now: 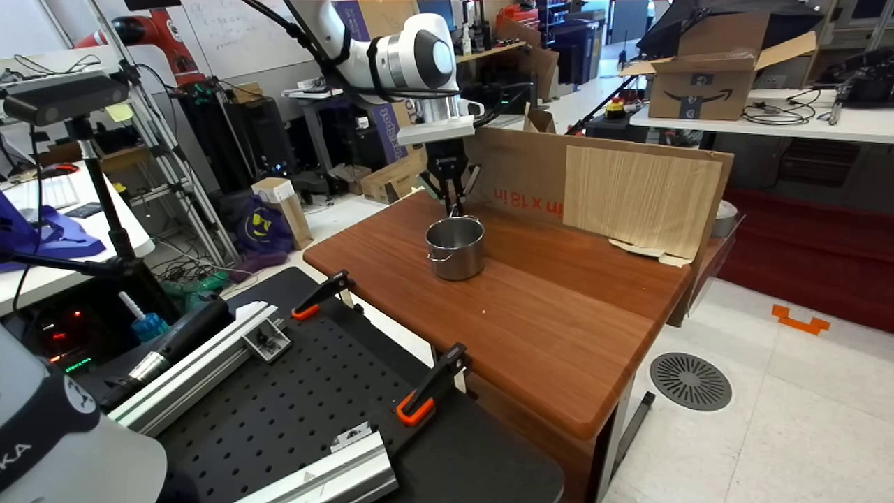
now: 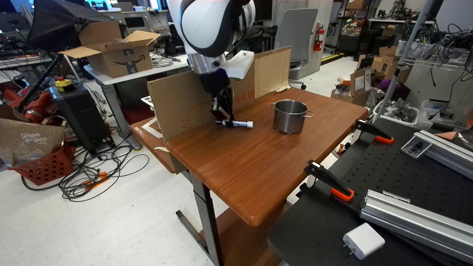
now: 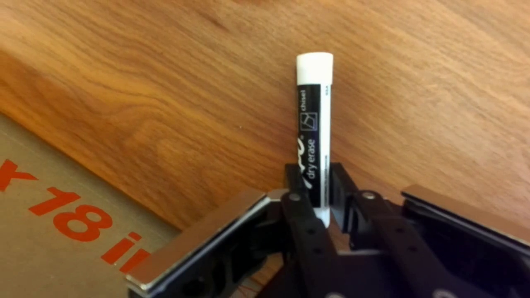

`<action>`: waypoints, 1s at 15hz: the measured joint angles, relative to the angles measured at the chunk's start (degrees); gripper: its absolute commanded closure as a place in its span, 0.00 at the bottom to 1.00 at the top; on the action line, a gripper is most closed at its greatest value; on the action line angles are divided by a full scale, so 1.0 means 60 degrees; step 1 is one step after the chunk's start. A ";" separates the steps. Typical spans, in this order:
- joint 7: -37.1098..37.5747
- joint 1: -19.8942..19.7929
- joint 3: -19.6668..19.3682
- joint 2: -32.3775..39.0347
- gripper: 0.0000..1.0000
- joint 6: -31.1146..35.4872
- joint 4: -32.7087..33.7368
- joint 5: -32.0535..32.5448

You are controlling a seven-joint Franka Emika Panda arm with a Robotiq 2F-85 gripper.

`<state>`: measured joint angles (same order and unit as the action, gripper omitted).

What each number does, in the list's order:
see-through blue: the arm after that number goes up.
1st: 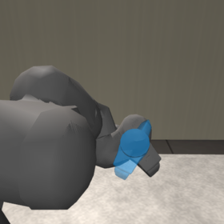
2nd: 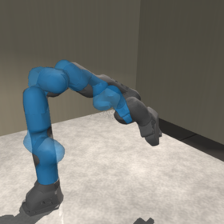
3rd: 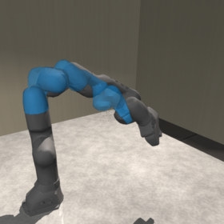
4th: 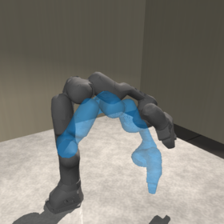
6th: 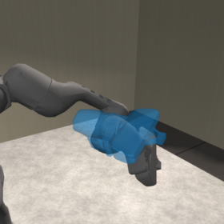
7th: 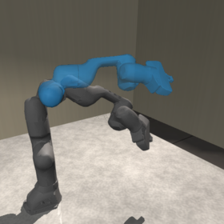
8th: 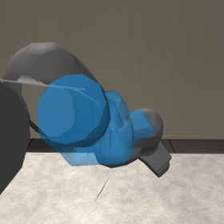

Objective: Put the marker inside the pot

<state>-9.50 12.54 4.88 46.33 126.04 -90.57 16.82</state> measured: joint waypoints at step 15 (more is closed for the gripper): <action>0.1022 -0.0088 -0.0344 -0.2834 0.95 0.3638 -0.3660 0.0154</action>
<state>-3.37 12.02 2.82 29.33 147.87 -112.53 17.75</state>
